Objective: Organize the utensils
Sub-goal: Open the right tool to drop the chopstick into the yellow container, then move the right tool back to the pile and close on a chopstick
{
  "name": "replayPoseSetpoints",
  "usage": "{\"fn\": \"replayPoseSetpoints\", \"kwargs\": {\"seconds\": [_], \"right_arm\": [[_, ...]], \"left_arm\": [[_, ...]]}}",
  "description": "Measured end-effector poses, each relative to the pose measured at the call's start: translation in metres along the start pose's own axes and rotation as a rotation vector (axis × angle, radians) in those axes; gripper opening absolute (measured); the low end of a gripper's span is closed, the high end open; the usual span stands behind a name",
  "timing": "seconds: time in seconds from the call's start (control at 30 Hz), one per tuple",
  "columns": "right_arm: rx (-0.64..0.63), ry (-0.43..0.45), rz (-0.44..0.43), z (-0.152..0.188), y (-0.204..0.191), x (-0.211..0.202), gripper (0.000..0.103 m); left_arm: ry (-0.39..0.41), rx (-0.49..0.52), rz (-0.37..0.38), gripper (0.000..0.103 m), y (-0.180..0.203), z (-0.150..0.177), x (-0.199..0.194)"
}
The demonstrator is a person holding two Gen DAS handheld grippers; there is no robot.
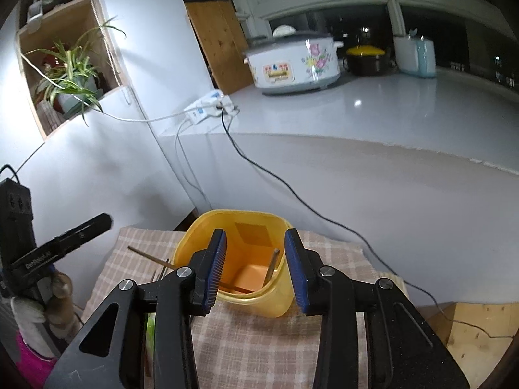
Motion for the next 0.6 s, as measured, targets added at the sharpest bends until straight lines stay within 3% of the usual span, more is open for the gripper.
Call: {"fn": "replayPoseSetpoints", "kwargs": {"seconds": [0.27, 0.6], "right_arm": [[0.012, 0.056, -0.061, 0.008, -0.013, -0.032, 0.036], [0.065, -0.086, -0.207, 0.067, -0.038, -0.012, 0.036]], "left_arm": [[0.024, -0.026, -0.092, 0.032, -0.049, 0.011, -0.049], [-0.077, -0.118, -0.170, 0.032, -0.113, 0.066, -0.061]]}}
Point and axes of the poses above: each gripper's, at about its wrist camera, not at the fingertips, and x roughly the way its jaws point, y to its right, z to its underside, the point moved 5 cm from there along x, roughly the way its jaws point, and after that the axes turned 3 degrees about -x, right-handed, at the moved point
